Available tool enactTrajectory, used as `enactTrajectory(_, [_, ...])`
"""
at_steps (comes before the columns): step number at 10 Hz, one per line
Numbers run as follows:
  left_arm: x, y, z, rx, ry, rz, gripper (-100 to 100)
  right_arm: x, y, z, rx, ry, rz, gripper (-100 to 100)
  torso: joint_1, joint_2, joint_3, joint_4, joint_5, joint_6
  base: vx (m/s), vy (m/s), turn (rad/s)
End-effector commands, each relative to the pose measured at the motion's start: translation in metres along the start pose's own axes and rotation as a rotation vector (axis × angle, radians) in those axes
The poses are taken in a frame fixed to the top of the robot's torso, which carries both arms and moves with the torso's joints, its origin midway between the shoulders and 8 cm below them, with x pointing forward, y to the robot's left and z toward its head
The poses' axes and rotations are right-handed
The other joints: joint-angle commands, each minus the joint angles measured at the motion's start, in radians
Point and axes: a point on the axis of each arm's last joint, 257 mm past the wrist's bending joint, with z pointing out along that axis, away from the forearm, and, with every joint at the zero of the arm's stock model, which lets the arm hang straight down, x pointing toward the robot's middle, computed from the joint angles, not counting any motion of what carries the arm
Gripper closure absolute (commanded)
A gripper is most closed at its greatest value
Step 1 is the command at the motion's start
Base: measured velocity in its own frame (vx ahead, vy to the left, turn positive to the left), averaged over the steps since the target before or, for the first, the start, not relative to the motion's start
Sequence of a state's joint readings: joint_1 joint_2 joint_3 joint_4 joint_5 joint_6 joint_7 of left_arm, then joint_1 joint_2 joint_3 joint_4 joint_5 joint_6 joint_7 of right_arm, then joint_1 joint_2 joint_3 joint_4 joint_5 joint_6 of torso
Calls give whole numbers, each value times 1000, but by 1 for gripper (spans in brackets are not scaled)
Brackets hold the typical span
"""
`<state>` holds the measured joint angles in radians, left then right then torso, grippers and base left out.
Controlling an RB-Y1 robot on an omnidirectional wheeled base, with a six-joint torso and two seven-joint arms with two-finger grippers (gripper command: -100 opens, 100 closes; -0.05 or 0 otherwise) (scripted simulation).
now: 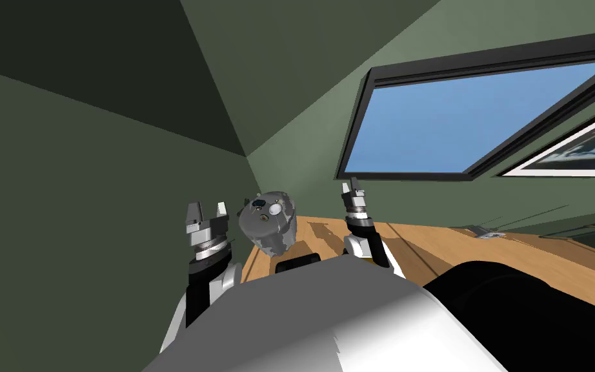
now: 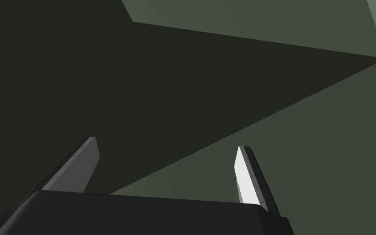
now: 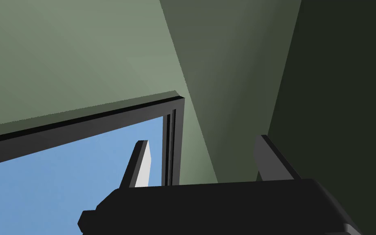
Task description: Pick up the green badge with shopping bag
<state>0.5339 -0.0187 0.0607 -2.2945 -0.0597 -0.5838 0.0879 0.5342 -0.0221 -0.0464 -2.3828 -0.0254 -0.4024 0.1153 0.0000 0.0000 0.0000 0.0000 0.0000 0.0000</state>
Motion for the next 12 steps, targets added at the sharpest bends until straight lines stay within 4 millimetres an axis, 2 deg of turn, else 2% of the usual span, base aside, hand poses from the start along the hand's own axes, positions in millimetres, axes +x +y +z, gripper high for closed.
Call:
enactTrajectory(1, [-1, 22, -2, -56, 18, 10, -100, 0, 0, 0, 0, 0, 0, 0, 0, 0, 0, 0, 0, 0, -24, 82, -89])
enactTrajectory(4, [-7, 70, -7, -177, 42, 34, -100, 0, 0, 0, 0, 0, 0, 0, 11, 2, 1, 0, 3, 0, -31, 158, -143])
enactTrajectory(5, [-7, 74, -8, -190, 41, 35, -100, 0, 0, 0, 0, 0, 0, 0, 11, 2, 1, 0, 3, 0, -15, 104, -57])
enactTrajectory(6, [-12, 94, -11, -240, 46, 45, -100, 0, 0, 0, 0, 0, 0, 0, 8, 1, 0, 0, 2, 0, 1, 89, -116])
enactTrajectory(7, [-12, 96, -12, -249, 46, 46, -100, 0, 0, 0, 0, 0, 0, 0, 7, 0, 0, 0, 2, 0, 2, 73, -62])
enactTrajectory(8, [-18, 119, -16, -311, 48, 58, -100, 0, 0, 0, 0, 0, 0, 0, 6, -1, 0, 0, 1, 0, 0, 84, -125])
enactTrajectory(9, [-23, 132, -16, -340, 52, 71, -100, 0, 0, 0, 0, 0, 0, 0, 6, -1, 0, 0, 1, 0, -8, 150, -228])
enactTrajectory(12, [-35, 172, -30, -456, 45, 87, -100, 0, 0, 0, 0, 0, 0, 0, 10, 1, 0, 0, 2, 0, -24, 127, -106])
